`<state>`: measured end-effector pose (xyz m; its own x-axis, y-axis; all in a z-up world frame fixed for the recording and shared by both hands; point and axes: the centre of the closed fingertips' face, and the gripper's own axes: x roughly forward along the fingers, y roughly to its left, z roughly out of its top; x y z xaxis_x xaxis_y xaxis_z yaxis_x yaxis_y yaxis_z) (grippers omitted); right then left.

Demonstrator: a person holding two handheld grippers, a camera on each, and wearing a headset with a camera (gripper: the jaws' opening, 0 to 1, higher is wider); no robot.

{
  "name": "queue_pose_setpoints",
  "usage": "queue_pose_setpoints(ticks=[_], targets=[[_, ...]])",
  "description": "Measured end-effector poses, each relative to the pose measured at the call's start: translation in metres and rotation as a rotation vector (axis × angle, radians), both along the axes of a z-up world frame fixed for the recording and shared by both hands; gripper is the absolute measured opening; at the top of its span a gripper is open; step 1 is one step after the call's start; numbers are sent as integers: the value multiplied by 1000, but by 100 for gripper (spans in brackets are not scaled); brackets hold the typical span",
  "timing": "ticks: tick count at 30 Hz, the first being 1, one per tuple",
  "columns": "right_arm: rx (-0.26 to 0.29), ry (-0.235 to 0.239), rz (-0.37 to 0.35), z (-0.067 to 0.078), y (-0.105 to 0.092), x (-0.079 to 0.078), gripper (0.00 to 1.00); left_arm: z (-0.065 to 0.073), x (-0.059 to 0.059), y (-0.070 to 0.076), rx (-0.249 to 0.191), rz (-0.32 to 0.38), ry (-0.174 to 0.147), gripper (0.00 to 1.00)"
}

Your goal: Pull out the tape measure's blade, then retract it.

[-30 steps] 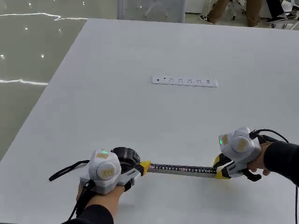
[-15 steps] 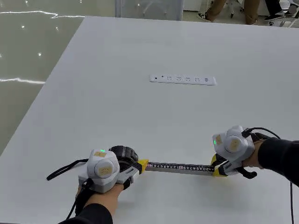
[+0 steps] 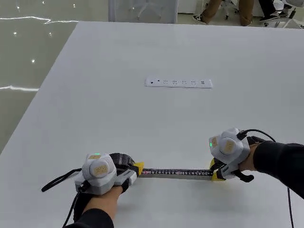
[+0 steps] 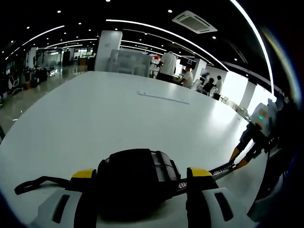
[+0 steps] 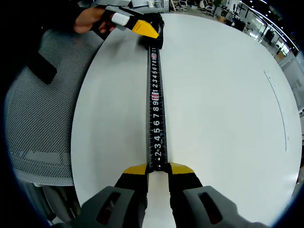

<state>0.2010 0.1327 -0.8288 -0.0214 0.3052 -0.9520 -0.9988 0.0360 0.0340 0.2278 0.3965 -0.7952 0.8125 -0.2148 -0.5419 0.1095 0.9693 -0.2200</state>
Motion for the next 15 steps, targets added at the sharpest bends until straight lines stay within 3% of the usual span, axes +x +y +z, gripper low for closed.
queue_pose_setpoints(ticks=[3,6,9,15], targets=[[0,-2,-4,0,0,0,13,-2,-1,5,31,8,14,66],[2,-2,-14,0,0,0,13,-2,0,4,35,3,16,66],[4,0,-19,0,0,0,13,-4,0,3,81,-29,21,65],[11,4,-12,0,1,1,12,-5,-2,3,103,-35,36,63]])
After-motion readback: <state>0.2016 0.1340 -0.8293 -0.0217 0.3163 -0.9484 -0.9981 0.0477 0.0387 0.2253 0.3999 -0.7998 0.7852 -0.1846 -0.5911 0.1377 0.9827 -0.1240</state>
